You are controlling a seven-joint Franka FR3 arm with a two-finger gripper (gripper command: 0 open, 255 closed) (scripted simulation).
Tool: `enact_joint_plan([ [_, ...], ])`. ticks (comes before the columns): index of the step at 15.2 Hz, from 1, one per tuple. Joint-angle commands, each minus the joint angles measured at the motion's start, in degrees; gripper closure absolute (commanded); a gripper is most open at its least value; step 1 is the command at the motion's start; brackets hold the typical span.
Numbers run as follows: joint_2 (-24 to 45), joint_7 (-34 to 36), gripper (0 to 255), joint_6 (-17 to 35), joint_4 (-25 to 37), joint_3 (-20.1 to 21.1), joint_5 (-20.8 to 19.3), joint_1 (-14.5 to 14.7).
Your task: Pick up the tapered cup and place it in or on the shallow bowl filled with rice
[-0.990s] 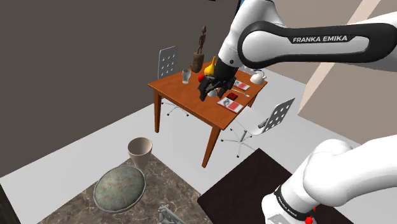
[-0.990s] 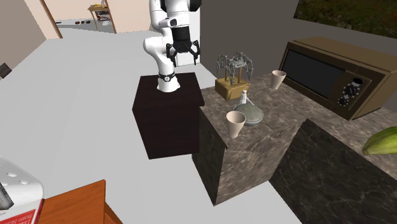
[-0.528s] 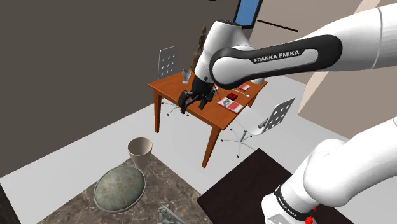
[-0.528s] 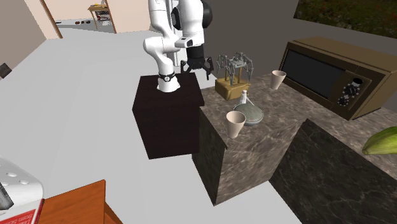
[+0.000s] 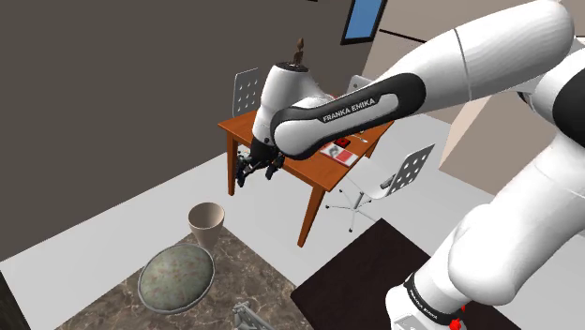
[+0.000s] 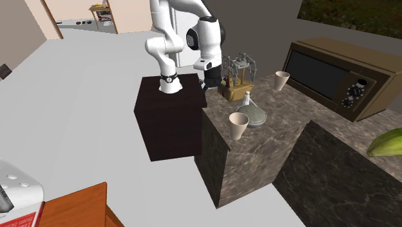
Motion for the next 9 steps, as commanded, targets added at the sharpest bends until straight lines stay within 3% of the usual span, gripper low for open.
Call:
enact_joint_plan([
  [1,4.74,2.27,0,2.22,2.14,0.73,-1.98,0.61],
  [9,20.72,9.39,0,6.64,12.14,0.21,-9.16,5.07],
])
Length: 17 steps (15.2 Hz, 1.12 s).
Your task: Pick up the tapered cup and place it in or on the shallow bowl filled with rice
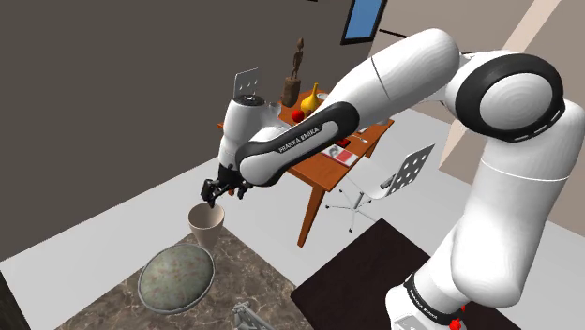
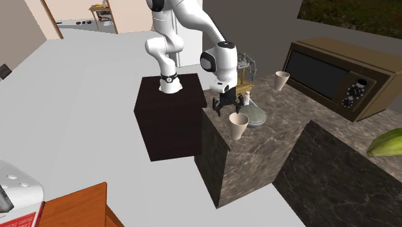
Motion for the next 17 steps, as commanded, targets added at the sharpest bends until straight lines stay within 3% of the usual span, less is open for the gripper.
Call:
enact_joint_plan([
  [1,2.34,1.15,0,0.93,1.28,-0.36,-1.11,0.92],
  [7,6.73,2.50,0,4.46,2.01,-1.62,-3.10,2.14],
  [15,6.73,2.49,0,4.45,2.01,-1.63,-3.09,2.15],
  [16,6.73,2.49,255,4.45,2.01,-1.63,-3.09,2.15],
  [17,6.73,2.49,255,4.45,2.01,-1.63,-3.09,2.15],
])
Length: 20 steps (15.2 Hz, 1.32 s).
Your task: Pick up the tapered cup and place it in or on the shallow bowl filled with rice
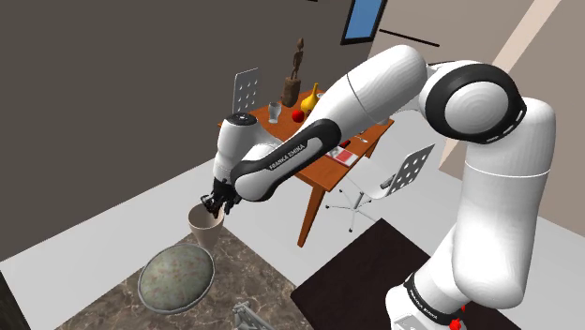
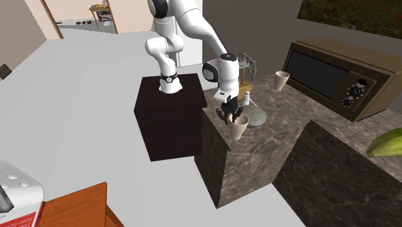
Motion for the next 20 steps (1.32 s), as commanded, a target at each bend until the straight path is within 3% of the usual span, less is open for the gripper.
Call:
enact_joint_plan([
  [1,0.00,0.00,255,0.00,0.00,0.00,0.00,0.00],
  [8,0.01,0.00,255,0.01,0.00,0.00,0.00,0.00],
  [20,-6.54,-1.84,255,-7.40,1.09,1.92,3.11,-1.49],
])
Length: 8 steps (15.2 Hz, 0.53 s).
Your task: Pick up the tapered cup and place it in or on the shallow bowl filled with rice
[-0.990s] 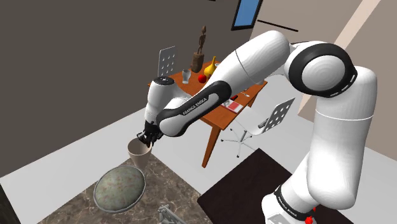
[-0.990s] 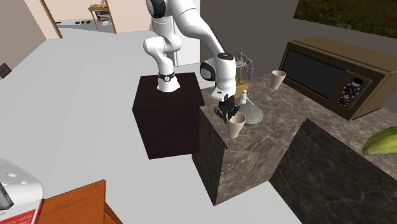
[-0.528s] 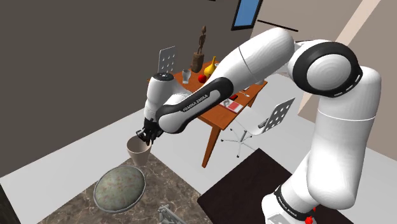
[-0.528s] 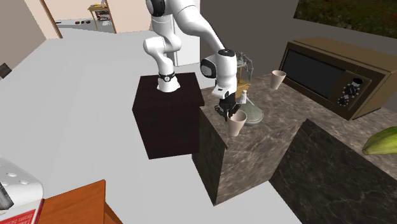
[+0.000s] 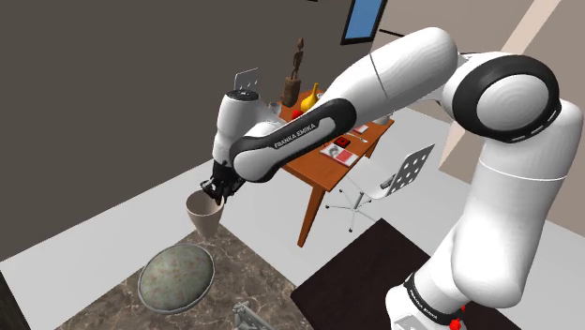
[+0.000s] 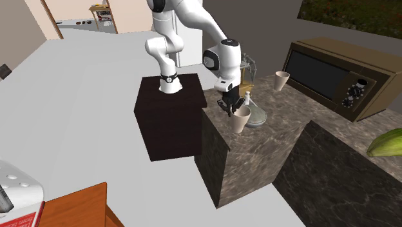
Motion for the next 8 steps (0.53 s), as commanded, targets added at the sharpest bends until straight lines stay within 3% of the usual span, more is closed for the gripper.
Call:
enact_joint_plan([
  [1,-1.10,-0.21,255,-1.37,0.33,0.28,0.51,-0.16],
  [8,-4.31,-1.11,255,-6.00,1.90,0.94,2.08,-0.70],
])
